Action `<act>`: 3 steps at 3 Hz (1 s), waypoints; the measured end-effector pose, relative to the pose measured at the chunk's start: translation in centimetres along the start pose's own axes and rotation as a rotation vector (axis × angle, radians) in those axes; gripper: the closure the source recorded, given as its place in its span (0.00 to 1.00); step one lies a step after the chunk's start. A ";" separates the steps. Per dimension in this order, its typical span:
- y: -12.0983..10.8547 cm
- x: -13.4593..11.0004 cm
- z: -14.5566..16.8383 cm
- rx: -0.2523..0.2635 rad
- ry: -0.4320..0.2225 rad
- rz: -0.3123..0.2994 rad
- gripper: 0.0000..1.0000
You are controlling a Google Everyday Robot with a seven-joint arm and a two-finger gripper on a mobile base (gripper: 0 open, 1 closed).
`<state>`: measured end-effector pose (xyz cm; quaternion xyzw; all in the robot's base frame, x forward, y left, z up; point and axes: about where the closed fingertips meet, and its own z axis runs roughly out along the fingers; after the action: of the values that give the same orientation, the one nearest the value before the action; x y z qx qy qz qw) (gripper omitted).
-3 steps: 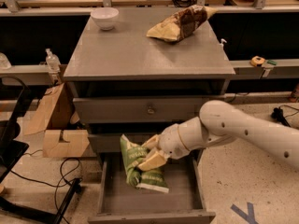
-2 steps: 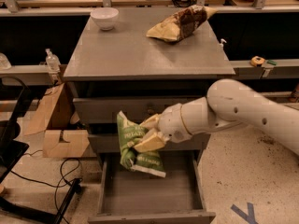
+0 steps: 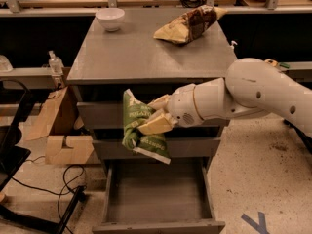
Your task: Pick green jalapeno chip bag from bottom drawer and place on counter
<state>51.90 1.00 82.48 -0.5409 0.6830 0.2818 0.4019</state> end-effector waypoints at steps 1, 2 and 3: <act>-1.3 -1.5 0.0 -0.006 -0.014 -0.023 1.00; -5.0 -4.3 -0.4 -0.014 -0.039 -0.037 1.00; -9.3 -7.0 0.9 -0.066 -0.047 -0.039 1.00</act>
Offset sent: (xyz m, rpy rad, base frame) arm 0.1174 0.0010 0.1109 0.0806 -0.1086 0.0275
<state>61.77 2.94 88.44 -0.5603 0.6531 0.3090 0.4051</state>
